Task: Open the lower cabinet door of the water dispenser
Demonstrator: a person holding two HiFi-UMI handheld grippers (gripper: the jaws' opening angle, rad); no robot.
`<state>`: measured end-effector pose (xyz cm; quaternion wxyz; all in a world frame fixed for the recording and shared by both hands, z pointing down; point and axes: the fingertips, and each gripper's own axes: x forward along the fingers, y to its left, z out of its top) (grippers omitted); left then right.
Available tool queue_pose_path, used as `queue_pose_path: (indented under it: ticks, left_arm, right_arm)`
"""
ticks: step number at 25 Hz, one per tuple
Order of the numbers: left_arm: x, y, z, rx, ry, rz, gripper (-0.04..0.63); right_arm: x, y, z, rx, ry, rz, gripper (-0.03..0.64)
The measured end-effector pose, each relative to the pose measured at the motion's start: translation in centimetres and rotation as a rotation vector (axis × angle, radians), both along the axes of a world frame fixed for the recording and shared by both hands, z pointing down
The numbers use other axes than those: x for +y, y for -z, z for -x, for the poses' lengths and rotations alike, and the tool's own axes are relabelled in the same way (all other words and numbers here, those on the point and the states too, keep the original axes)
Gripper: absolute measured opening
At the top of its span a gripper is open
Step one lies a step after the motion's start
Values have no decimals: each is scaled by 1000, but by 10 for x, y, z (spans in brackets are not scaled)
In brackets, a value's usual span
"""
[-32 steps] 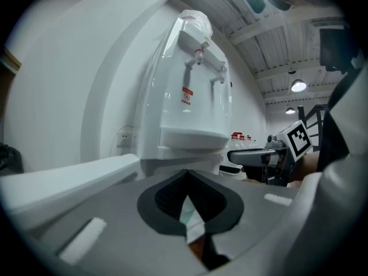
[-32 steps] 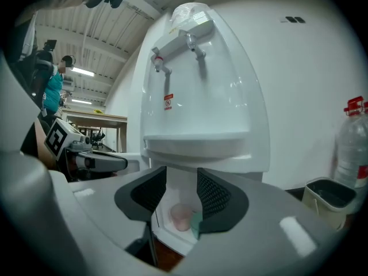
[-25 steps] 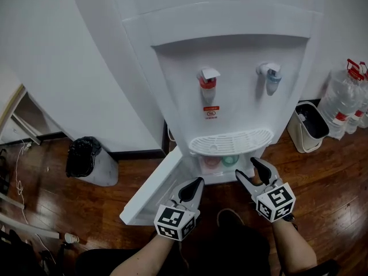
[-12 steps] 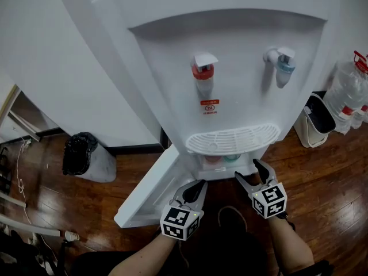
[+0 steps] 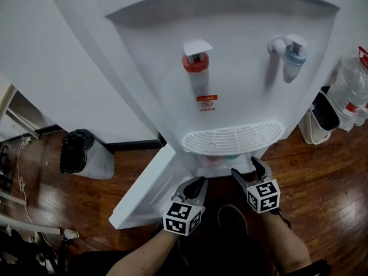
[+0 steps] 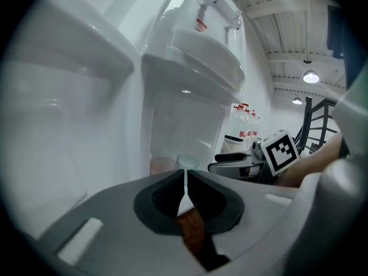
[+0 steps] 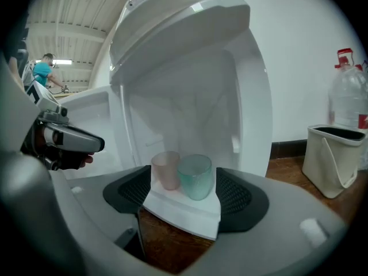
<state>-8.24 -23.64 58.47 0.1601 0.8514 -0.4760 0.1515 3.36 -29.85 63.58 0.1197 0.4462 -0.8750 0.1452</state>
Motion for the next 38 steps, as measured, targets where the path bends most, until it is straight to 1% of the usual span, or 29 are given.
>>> queue_pose_path:
  ticks: [3,5,9,15,19,22,24,27,34,38]
  left_arm:
    - [-3,-11,0,-14,12,29,0]
    - [-6,-17,1,-20,32,49,0]
    - [-9,-26,1,-32,43,70,0]
    - [-12,-40,-1,-61,17,91,0]
    - [-17,-48,5,-74,32,107,0]
    - [-16,-51,1,-81,22,110,0]
    - [-15,-50,-5,-95,-1,103,0]
    - [-12,-47,-10,-113,-35,94,0]
    - [-16,-55,-5,-121,-16,101,5]
    - [-22,-56,-8,-111,-11,100,9]
  right_arm:
    - [-8,-13,1,-16,-39,34,351]
    - [-12,-20,3,-14,-47,51,356]
    - [-20,-31,6,-11,-46,71,374]
    - [-29,-48,8,39,-40,87,386]
    - [-32,-57,16,57,-16,90,390]
    - [-37,-60,20,58,-9,89,390]
    - [-41,-61,23,64,-8,83,390]
    - [-45,-67,24,99,-6,75,390]
    - [-55,-75,27,112,3,73,390]
    - [-60,-76,28,112,-1,75,390]
